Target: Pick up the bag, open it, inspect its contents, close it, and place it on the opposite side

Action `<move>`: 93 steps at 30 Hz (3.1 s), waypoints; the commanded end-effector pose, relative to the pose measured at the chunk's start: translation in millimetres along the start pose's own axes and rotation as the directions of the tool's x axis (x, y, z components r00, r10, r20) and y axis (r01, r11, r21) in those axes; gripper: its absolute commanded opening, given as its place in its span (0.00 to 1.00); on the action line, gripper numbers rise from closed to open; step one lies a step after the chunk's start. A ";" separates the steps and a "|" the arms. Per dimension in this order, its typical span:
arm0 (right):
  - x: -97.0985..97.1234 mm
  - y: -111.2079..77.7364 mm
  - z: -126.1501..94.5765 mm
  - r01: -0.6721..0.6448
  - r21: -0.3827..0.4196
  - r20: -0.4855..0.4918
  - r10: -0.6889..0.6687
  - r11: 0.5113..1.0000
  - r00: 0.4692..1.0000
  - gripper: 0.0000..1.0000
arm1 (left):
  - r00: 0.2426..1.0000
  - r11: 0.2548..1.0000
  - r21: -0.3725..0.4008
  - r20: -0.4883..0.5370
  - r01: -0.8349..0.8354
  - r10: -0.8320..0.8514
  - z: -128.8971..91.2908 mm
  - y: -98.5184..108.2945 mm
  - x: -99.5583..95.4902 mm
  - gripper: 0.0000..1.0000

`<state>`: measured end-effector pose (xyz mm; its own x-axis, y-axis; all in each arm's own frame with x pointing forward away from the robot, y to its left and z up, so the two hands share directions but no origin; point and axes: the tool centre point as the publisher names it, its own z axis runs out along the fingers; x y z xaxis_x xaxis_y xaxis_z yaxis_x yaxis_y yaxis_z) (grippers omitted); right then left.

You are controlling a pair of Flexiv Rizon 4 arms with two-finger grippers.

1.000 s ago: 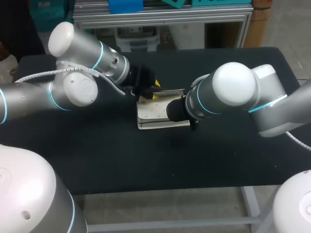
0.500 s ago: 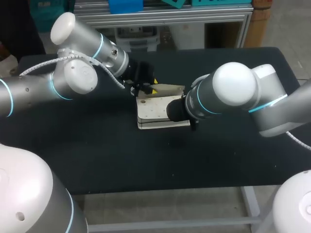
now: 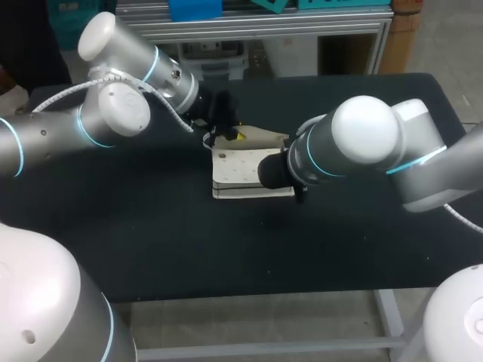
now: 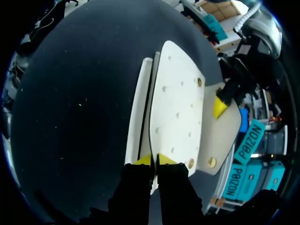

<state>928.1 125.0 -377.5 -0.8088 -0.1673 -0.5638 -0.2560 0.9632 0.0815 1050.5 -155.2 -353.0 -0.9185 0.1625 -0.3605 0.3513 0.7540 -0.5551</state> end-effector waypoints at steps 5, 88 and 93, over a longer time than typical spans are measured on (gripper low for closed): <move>-5.9 1.6 -17.3 0.003 -0.034 0.003 -0.003 0.999 1.000 1.00 | 0.999 1.000 0.016 0.042 0.023 -0.024 -16.2 -10.0 1.8 0.00; -105.1 1.9 -39.7 0.064 -0.018 0.110 -0.061 0.998 0.992 0.00 | 0.933 0.958 0.080 0.218 0.276 -0.287 -105.1 -93.8 2.6 0.00; -93.6 7.8 -35.6 0.070 -0.031 0.092 -0.067 0.997 0.993 0.00 | 0.923 0.951 0.092 0.228 0.297 -0.310 -104.7 -93.7 0.2 0.00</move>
<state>983.5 138.0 -290.0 -0.7390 -0.2108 -0.6399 -0.3286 0.9419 0.0693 998.0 -158.6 -222.6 -0.9178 -0.2196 -0.3309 0.0810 0.7121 -0.6974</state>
